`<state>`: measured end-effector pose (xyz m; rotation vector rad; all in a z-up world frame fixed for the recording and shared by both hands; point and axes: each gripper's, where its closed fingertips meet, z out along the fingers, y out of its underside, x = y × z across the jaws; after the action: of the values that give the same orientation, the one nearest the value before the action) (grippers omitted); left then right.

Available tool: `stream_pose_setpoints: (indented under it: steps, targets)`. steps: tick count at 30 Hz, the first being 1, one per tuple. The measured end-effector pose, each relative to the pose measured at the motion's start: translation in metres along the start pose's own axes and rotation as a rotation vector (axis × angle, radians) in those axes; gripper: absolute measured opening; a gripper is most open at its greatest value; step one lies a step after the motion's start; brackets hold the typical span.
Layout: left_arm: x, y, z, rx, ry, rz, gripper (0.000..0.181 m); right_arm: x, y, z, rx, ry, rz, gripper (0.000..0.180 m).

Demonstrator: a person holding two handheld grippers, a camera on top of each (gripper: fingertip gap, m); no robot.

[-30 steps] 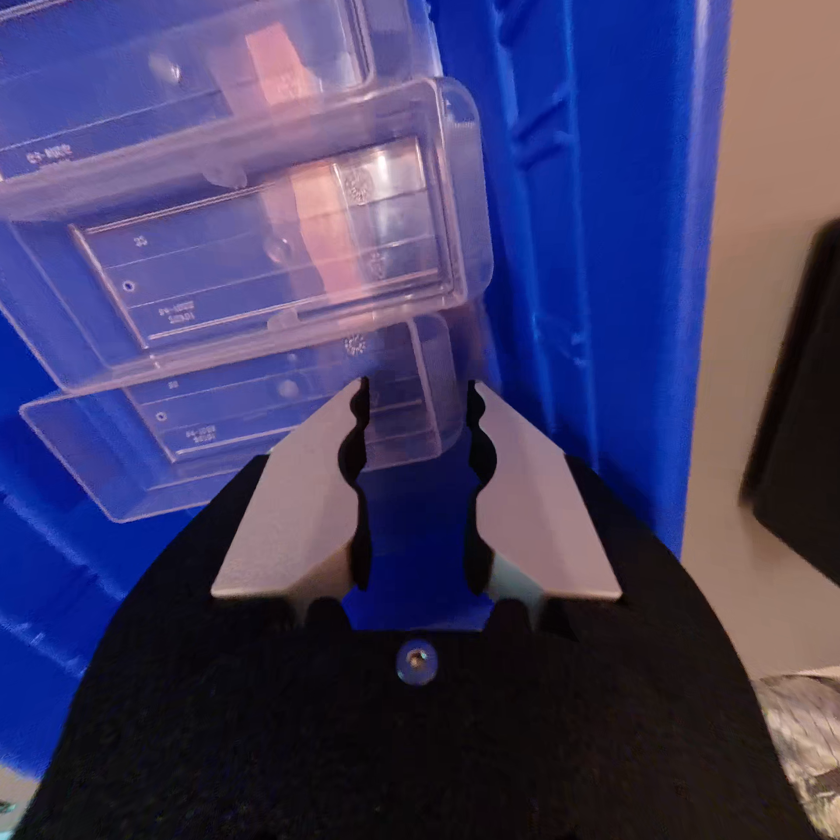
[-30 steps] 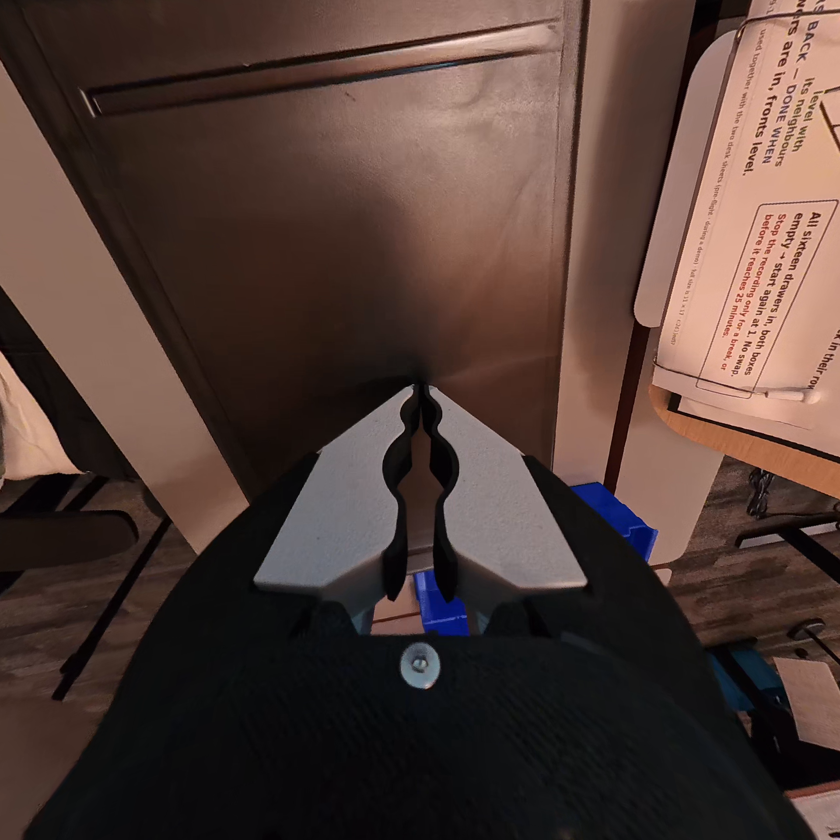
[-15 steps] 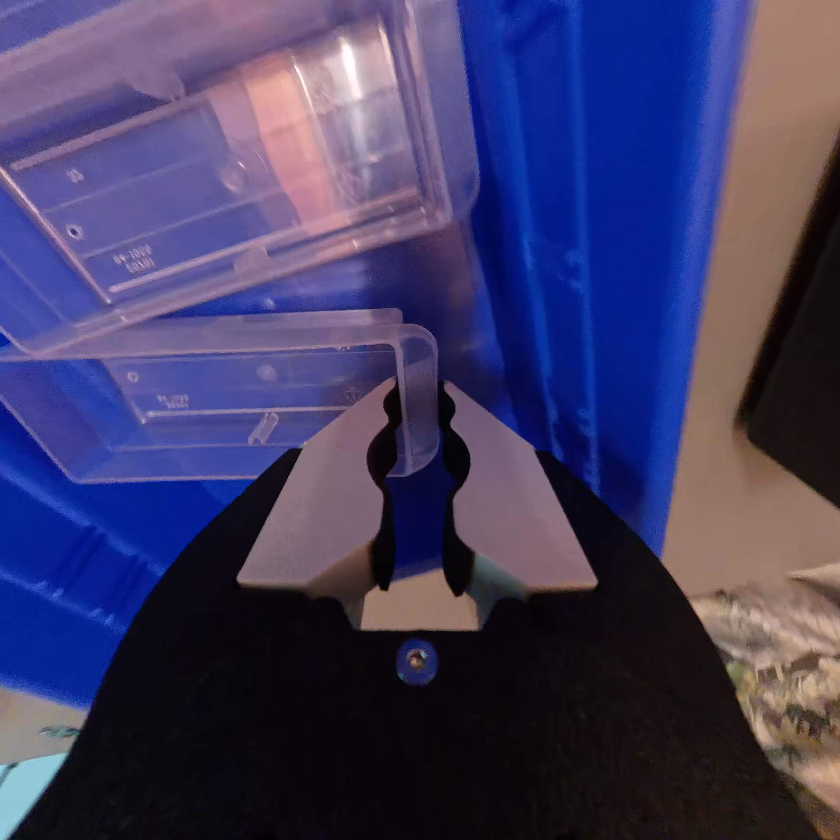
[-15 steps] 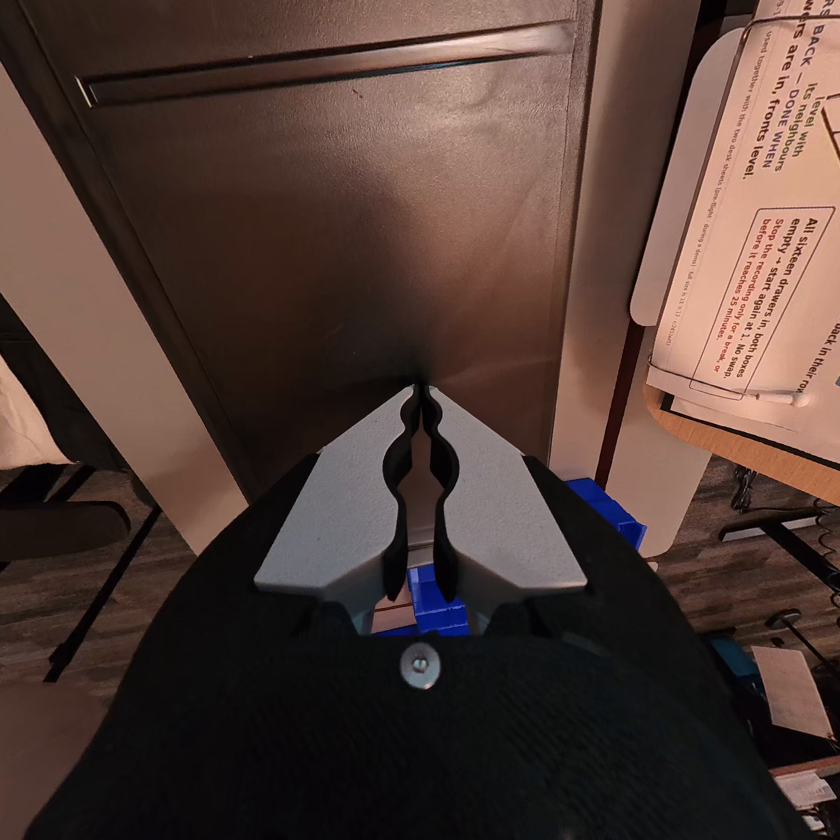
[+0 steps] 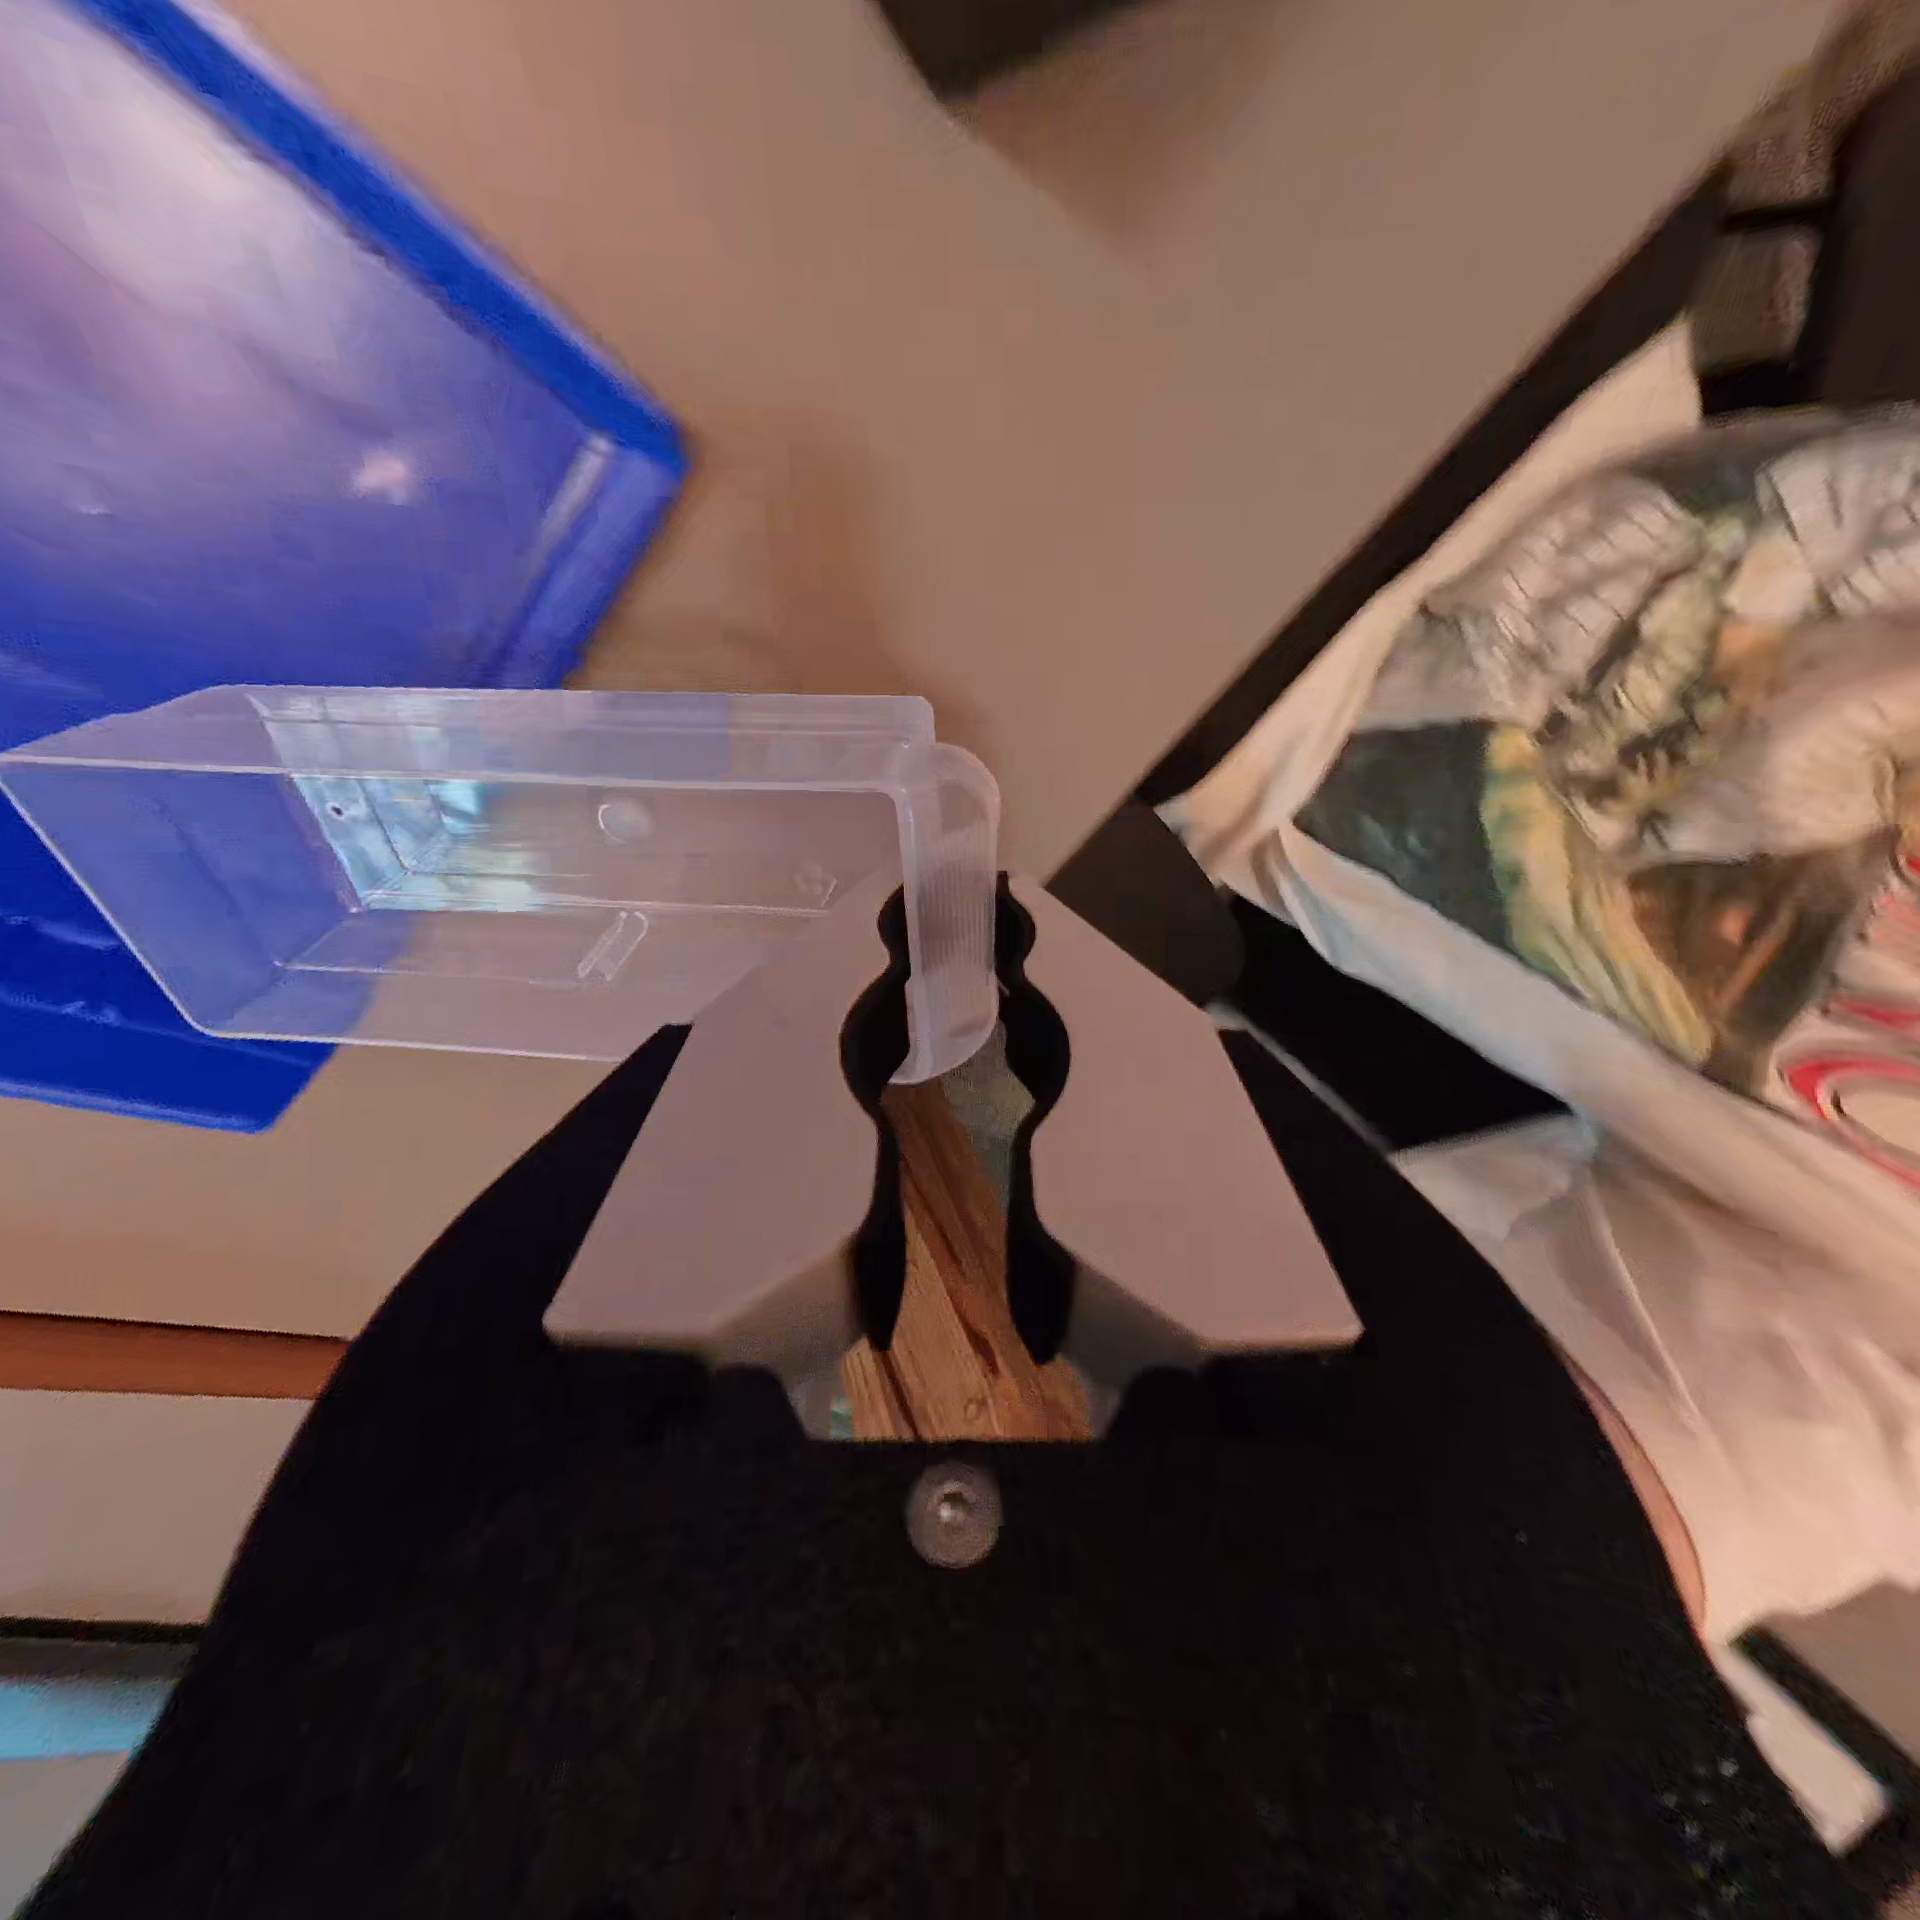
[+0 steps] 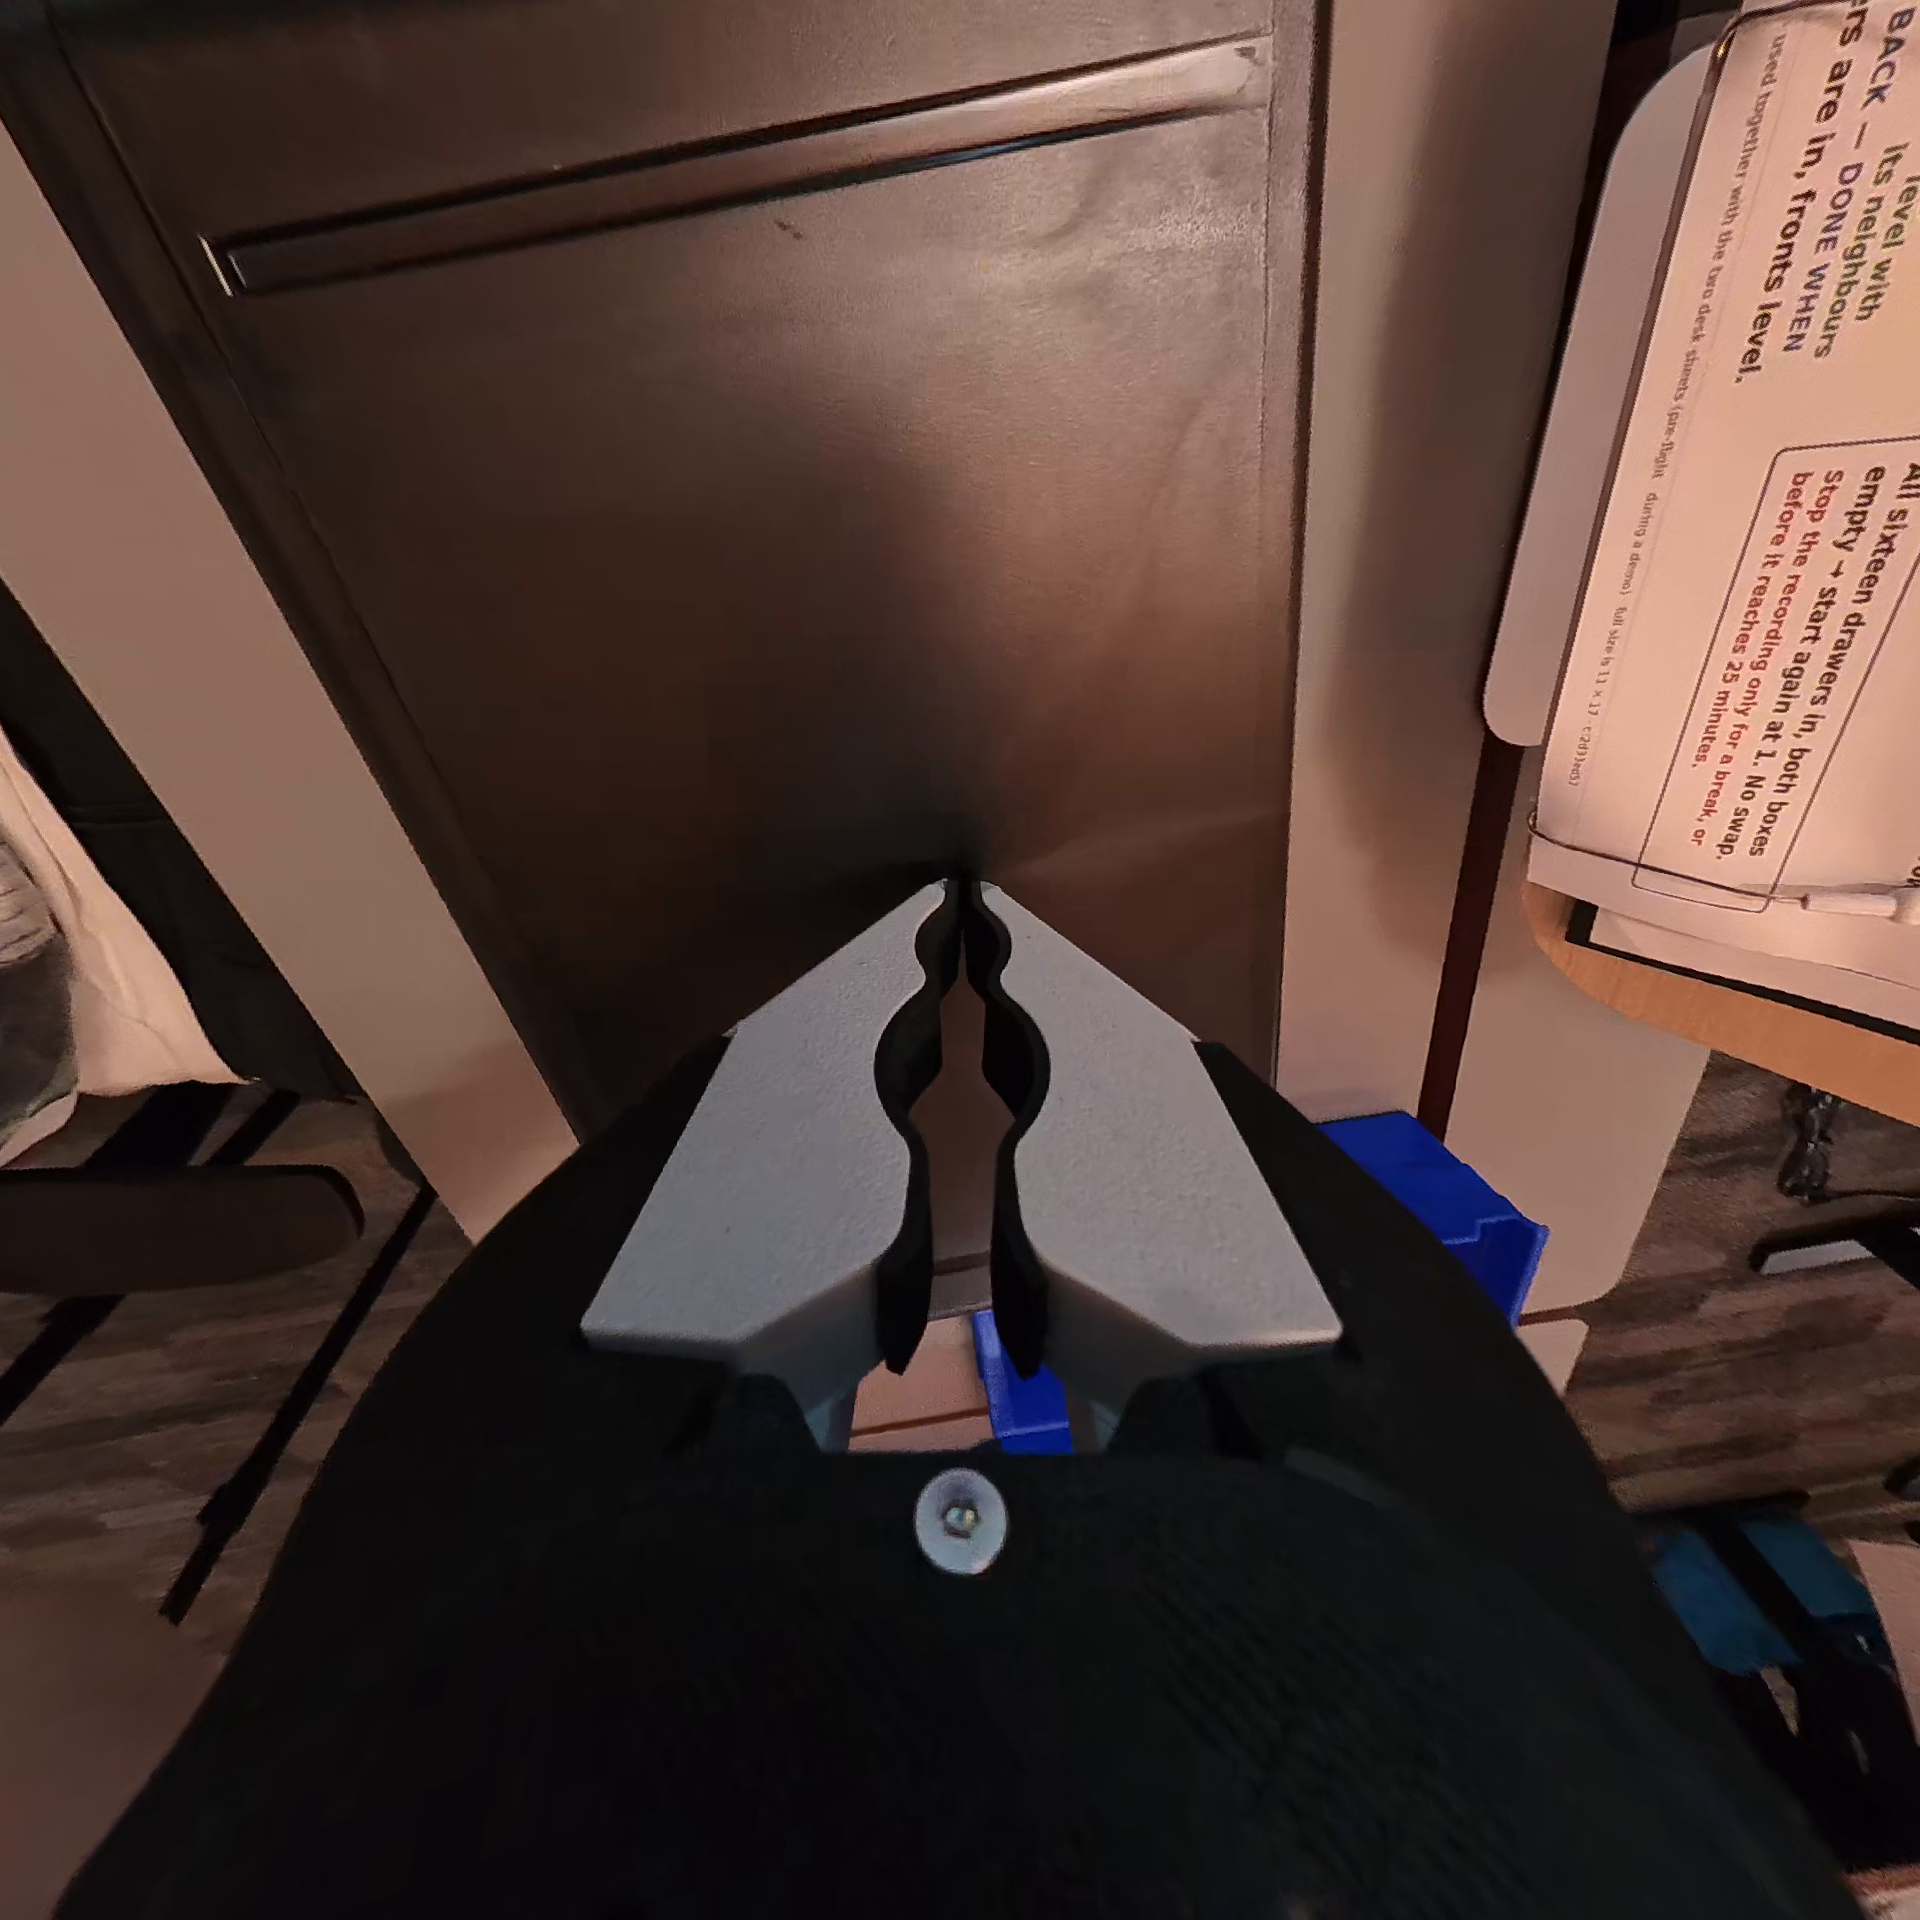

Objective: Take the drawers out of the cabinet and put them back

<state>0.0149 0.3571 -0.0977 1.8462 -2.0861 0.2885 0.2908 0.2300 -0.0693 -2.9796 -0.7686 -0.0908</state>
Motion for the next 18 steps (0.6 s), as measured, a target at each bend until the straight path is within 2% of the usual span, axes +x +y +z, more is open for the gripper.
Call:
stream_pose_setpoints:
  steps: [4, 8, 14, 18]
  targets:
    - [0.055, 0.02, -0.004, -0.064, 0.007, 0.183, 0.01, 0.0, 0.0, 0.0, 0.023, -0.01, 0.015, 0.0]
    - [0.105, 0.035, 0.018, -0.178, 0.03, 0.368, 0.01, 0.0, 0.0, 0.0, 0.029, -0.004, 0.015, 0.0]
    - [0.165, 0.025, 0.059, -0.274, 0.159, 0.568, 0.01, 0.0, 0.0, 0.0, -0.021, 0.028, 0.009, 0.0]
    - [0.187, 0.004, 0.082, -0.302, 0.178, 0.662, 0.01, 0.0, 0.0, 0.0, -0.04, 0.027, 0.008, 0.0]
